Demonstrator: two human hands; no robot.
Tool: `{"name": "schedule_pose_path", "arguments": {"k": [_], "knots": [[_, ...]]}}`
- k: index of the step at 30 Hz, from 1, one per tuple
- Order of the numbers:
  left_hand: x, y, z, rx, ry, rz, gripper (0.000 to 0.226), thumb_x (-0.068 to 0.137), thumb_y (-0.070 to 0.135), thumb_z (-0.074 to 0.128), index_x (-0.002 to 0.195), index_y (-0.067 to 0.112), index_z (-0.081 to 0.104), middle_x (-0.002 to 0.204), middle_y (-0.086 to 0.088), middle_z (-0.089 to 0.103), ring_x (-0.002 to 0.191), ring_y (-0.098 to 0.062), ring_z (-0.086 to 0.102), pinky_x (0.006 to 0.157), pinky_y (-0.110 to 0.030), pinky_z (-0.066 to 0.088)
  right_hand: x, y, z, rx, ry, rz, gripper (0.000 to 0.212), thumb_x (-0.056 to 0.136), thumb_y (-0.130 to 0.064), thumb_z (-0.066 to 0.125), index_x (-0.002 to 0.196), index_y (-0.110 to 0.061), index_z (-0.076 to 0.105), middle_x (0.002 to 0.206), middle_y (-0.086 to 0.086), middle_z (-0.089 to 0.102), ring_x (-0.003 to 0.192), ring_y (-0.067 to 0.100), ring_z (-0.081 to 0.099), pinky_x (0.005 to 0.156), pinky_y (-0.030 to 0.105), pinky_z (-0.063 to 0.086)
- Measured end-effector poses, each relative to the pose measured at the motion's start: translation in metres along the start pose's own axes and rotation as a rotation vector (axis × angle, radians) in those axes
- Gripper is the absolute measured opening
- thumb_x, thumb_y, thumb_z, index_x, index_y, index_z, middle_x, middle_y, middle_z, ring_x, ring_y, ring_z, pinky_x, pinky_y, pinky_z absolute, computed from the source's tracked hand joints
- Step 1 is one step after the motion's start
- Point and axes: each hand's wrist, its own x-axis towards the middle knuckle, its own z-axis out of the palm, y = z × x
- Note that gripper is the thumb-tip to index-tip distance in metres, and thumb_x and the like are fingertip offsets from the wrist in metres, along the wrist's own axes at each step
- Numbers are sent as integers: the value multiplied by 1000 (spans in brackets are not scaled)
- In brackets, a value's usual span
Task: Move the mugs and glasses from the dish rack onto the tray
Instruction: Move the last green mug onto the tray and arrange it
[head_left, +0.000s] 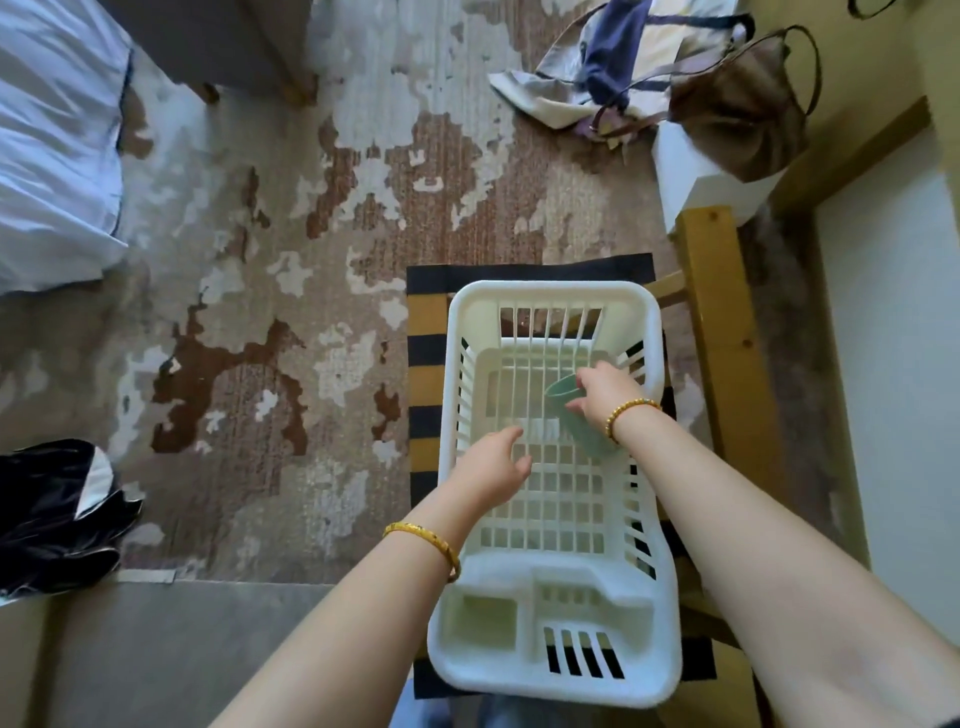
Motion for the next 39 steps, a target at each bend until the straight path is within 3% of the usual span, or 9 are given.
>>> {"name": "schedule_pose_path", "arguments": {"k": [5, 11, 18, 21, 25, 29, 33, 37, 39], "knots": [[-24, 0, -1, -18, -9, 36, 72, 88, 36, 60, 147, 18, 22, 146, -6, 40, 122, -18, 49, 93, -29, 46, -47, -5, 0, 445, 85, 16, 25, 92, -33, 52, 71, -22, 44, 73, -1, 53, 68, 15, 52, 55, 26, 38], [-67, 14, -33, -303, 121, 105, 91, 82, 37, 66, 148, 33, 4, 144, -9, 39, 118, -20, 52, 87, -30, 48, -116, -35, -20, 995, 144, 2, 18, 95, -28, 48, 78, -21, 49, 92, 1, 57, 95, 20, 59, 73, 30, 56], [-129, 39, -82, -820, 83, 7, 58, 91, 54, 41, 141, 30, 24, 130, -10, 52, 96, -20, 61, 70, -29, 51, -200, -83, -51, 1417, 287, -81, 11, 95, -23, 48, 100, -18, 55, 114, 7, 57, 110, 22, 56, 80, 25, 53], [-156, 55, -100, -1154, 22, -75, 49, 91, 58, 39, 123, 21, 37, 107, -14, 62, 89, -28, 68, 62, -34, 55, -234, -104, -59, 1457, 335, -212, 16, 95, -16, 49, 108, -23, 56, 111, 0, 60, 107, 12, 58, 84, 22, 52], [-183, 79, -119, -1334, 46, -72, 58, 87, 53, 53, 124, 10, 39, 109, -18, 58, 84, -33, 64, 58, -38, 53, -265, -117, -66, 1292, 474, -329, 23, 91, -10, 54, 114, -6, 57, 117, -10, 55, 105, 5, 56, 96, 24, 47], [-202, 99, -131, -1386, 105, -1, 57, 86, 39, 62, 129, 10, 38, 117, -15, 48, 88, -36, 56, 55, -41, 50, -285, -115, -75, 1094, 605, -345, 26, 86, -13, 63, 112, -16, 62, 138, -22, 30, 120, -10, 32, 82, -7, 31], [-217, 107, -132, -1224, 92, 192, 48, 87, 34, 62, 125, 18, 36, 123, -13, 44, 113, -40, 52, 74, -43, 52, -302, -102, -67, 1059, 590, -263, 38, 83, -29, 66, 118, -15, 61, 151, -8, 25, 136, 5, 25, 111, 32, 28], [-227, 116, -124, -1043, 69, 298, 57, 82, 34, 68, 126, 18, 35, 118, -11, 47, 110, -33, 55, 75, -38, 55, -332, -89, -53, 1478, 514, -152, 77, 73, -57, 58, 137, -22, 34, 140, 4, 43, 123, 18, 47, 95, 38, 46], [-232, 124, -112, -948, -46, 366, 55, 83, 33, 66, 126, 14, 38, 121, -12, 49, 111, -34, 55, 75, -36, 53, -350, -79, -48, 1678, 455, -186, 73, 76, -55, 56, 136, -19, 36, 130, 2, 52, 112, 18, 58, 87, 37, 51]]}}
